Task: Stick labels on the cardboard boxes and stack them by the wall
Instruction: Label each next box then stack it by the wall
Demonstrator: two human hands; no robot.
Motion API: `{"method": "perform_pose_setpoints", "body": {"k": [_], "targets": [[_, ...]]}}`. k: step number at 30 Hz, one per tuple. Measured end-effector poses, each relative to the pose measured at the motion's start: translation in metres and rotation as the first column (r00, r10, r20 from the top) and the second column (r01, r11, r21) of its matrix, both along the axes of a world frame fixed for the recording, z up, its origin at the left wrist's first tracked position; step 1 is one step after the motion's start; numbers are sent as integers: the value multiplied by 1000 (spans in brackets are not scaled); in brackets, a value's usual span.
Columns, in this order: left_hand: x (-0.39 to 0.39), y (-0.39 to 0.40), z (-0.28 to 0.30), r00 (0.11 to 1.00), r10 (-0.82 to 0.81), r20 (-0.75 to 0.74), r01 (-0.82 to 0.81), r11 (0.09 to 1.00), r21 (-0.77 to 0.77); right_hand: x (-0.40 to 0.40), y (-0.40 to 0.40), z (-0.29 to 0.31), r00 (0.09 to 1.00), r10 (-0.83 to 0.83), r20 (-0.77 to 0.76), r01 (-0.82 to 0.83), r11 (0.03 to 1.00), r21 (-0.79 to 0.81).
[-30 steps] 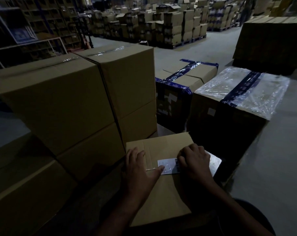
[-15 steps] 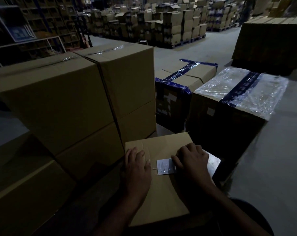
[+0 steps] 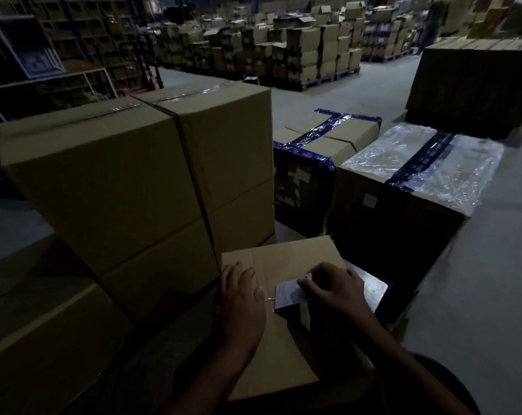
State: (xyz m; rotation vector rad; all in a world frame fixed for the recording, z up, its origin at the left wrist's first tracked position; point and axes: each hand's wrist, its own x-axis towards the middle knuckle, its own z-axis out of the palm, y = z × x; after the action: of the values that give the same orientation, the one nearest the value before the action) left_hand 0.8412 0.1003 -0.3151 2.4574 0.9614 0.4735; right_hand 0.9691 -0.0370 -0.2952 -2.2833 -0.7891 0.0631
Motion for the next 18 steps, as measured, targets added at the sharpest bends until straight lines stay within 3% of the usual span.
{"method": "perform_pose_setpoints", "body": {"k": [8,15,18], "targets": [[1,2,-2,999,-9,44,9,1000,-3,-7,2,-5,974,69,-215,-15,970,241],[2,5,-4,998,-18,58,18,1000,-1,-21,-7,10,940,171,-296,-21,894,448],[3,7,-5,999,-25,47,25,1000,10,-21,-18,18,905,186,-384,64,831,553]]}}
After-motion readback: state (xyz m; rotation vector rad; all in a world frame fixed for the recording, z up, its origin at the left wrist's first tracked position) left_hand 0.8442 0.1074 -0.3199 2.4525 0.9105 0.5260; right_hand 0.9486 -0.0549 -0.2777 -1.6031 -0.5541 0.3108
